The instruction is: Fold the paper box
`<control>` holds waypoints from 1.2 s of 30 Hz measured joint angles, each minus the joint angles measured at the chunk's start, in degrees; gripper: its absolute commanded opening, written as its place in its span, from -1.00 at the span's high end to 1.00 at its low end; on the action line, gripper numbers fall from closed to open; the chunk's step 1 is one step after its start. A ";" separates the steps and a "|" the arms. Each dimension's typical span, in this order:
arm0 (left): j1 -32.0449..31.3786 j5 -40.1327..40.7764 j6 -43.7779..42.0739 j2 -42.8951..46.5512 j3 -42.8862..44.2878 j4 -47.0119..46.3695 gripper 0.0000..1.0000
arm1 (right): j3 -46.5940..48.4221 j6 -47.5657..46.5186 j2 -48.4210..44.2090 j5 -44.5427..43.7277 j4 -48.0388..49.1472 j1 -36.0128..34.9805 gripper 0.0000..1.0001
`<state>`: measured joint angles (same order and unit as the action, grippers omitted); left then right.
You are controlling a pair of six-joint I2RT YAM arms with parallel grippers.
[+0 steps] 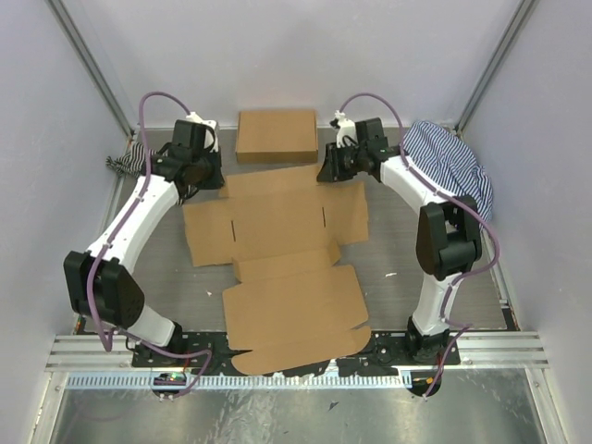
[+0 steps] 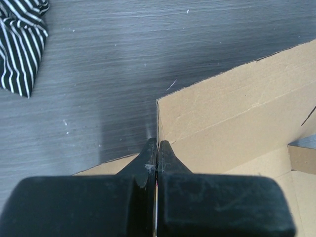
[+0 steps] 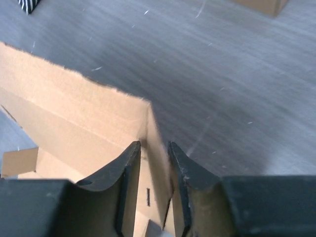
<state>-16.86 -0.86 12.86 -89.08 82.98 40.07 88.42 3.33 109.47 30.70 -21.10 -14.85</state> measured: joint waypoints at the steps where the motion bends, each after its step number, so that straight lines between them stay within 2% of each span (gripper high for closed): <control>1: 0.00 0.55 0.37 0.90 -0.68 0.00 1.00 | -1.03 0.07 -0.72 -0.15 0.02 -0.81 0.48; 7: -1.05 5.25 1.86 5.86 -3.93 -0.61 1.00 | -3.04 0.35 -4.17 -5.75 -0.17 -5.01 0.81; 13: -4.33 10.14 2.23 10.34 -4.09 -1.07 1.00 | -5.53 0.52 -8.66 -15.58 5.79 -7.76 0.91; 14: -4.90 10.82 2.23 10.86 -4.09 -1.20 0.96 | -6.51 0.48 -9.46 -16.98 7.41 -8.13 0.91; 15: -5.40 11.30 2.21 11.23 -4.00 -1.25 0.84 | -7.26 0.44 -9.94 -17.99 8.61 -8.46 0.91; 19: -6.80 12.55 1.95 12.28 -3.98 -1.55 0.18 | -11.82 -0.11 -11.52 -22.45 16.76 -9.79 0.93; 22: -7.41 13.14 1.97 13.53 -4.00 -1.55 -0.02 | -17.40 -1.27 -12.22 -24.39 24.81 -10.56 0.94; 28: -7.56 11.61 0.68 19.80 -4.00 -2.69 -0.23 | -32.17 -3.52 -15.54 -25.49 44.28 -11.08 0.94; 32: -7.58 4.94 -1.92 21.40 -3.50 -5.44 -0.22 | -40.39 -4.28 -18.82 -23.10 54.25 -11.56 0.93; 36: -7.91 -2.27 -5.46 19.28 -3.41 -7.72 -0.21 | -44.83 -5.25 -20.52 -19.47 61.18 -11.96 0.92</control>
<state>-24.77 -3.14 7.40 -69.80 79.57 32.36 43.59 -1.91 88.95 11.22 40.07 -26.81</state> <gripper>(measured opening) 0.611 0.082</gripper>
